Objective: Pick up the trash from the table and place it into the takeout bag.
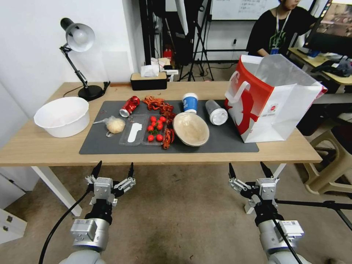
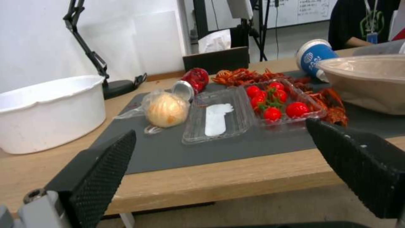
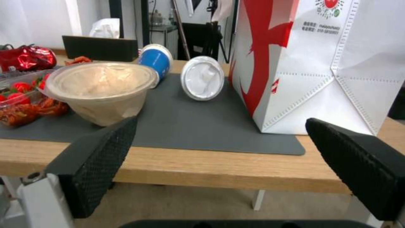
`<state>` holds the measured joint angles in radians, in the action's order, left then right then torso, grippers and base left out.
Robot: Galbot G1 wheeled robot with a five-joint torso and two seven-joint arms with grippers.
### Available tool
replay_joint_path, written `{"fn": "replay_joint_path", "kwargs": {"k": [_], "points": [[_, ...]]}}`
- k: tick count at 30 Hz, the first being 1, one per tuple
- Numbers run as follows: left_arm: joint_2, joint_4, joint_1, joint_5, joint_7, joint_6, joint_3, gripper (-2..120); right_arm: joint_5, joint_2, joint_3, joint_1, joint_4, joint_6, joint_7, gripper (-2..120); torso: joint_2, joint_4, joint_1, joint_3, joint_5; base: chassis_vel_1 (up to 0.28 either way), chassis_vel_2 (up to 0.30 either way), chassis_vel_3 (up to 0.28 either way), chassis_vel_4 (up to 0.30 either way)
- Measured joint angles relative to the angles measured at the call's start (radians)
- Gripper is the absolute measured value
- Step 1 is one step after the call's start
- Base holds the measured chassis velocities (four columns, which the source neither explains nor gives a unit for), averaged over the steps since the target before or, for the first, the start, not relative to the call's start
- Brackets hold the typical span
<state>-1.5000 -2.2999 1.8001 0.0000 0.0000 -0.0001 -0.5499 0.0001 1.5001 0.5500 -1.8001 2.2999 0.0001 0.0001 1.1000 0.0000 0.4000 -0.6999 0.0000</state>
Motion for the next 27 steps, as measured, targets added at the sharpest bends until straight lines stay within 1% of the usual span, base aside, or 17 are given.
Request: {"fn": "replay_joint_path", "kwargs": {"k": [20, 24, 26, 27], "points": [[0.000, 0.000, 0.000, 0.000, 0.000, 0.000, 0.000, 100, 0.000, 0.000, 0.000, 0.000, 0.000, 0.000, 0.000, 100, 0.000, 0.0000, 0.000, 0.000, 0.0000, 0.000, 0.000, 0.000, 0.000], [-0.004, 0.004, -0.009, -0.001, 0.003, 0.009, -0.007, 100, 0.000, 0.000, 0.000, 0.000, 0.000, 0.000, 0.000, 100, 0.000, 0.0000, 0.000, 0.000, 0.0001, 0.000, 0.000, 0.000, 0.000], [-0.028, 0.035, -0.060, -0.013, 0.019, 0.076, -0.051, 100, 0.000, 0.000, 0.000, 0.000, 0.000, 0.000, 0.000, 100, 0.000, 0.0000, 0.000, 0.000, 0.0000, 0.000, 0.000, 0.000, 0.000], [-0.028, 0.035, -0.060, -0.013, 0.019, 0.076, -0.051, 100, 0.000, 0.000, 0.000, 0.000, 0.000, 0.000, 0.000, 100, 0.000, 0.0000, 0.000, 0.000, 0.0000, 0.000, 0.000, 0.000, 0.000]]}}
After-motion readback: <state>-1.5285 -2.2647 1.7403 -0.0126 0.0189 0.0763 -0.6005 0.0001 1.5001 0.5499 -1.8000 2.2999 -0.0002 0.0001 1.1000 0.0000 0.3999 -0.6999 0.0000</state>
